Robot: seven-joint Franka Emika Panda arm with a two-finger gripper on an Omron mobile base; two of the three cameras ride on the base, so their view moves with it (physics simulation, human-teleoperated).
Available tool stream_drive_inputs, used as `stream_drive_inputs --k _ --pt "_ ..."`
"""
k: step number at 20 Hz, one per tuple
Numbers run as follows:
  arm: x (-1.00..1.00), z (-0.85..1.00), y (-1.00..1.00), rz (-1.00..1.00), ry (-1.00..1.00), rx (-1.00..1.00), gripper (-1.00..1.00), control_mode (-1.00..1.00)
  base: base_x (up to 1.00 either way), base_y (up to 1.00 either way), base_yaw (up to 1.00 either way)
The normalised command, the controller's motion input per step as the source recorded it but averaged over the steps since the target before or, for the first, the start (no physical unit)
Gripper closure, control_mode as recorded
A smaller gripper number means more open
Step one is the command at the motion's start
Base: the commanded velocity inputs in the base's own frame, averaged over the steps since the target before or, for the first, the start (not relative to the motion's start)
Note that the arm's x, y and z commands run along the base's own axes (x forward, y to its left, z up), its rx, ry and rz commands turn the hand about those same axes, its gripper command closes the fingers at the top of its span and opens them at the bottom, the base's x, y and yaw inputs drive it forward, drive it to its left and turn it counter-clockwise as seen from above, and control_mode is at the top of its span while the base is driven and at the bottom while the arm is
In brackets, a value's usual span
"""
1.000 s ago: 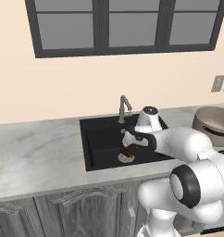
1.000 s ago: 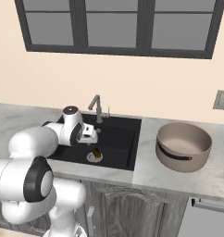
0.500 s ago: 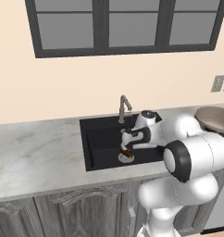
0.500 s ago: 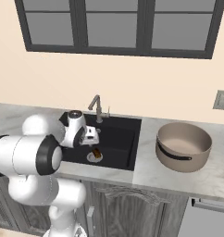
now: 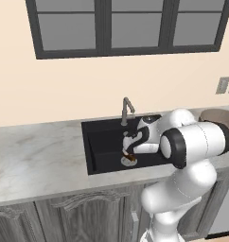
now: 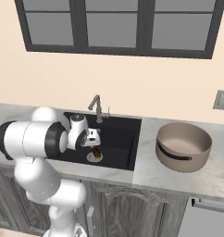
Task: Dump the sweet potato from the pot into the sink. Then turn on the water and wash the sweet potato. Then turn off the water and put the sweet potato back in the pot.
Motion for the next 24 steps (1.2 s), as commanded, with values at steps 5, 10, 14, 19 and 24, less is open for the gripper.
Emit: stream_drive_inputs --k 5,10,14,19,24 --pt "0.24 -0.22 0.0 0.0 0.0 0.0 -1.0 -1.0 0.0 0.0 0.0" --pt "0.23 -0.22 0.0 0.0 0.0 0.0 -1.0 -1.0 0.0 0.0 0.0" --pt "0.19 -0.27 -0.03 0.0 0.0 0.0 -1.0 -1.0 0.0 0.0 0.0" --pt "0.17 -0.25 -0.07 0.0 0.0 0.0 -1.0 -1.0 0.0 0.0 0.0" --pt "0.17 -0.23 -0.08 0.0 0.0 0.0 -1.0 -1.0 0.0 0.0 0.0"
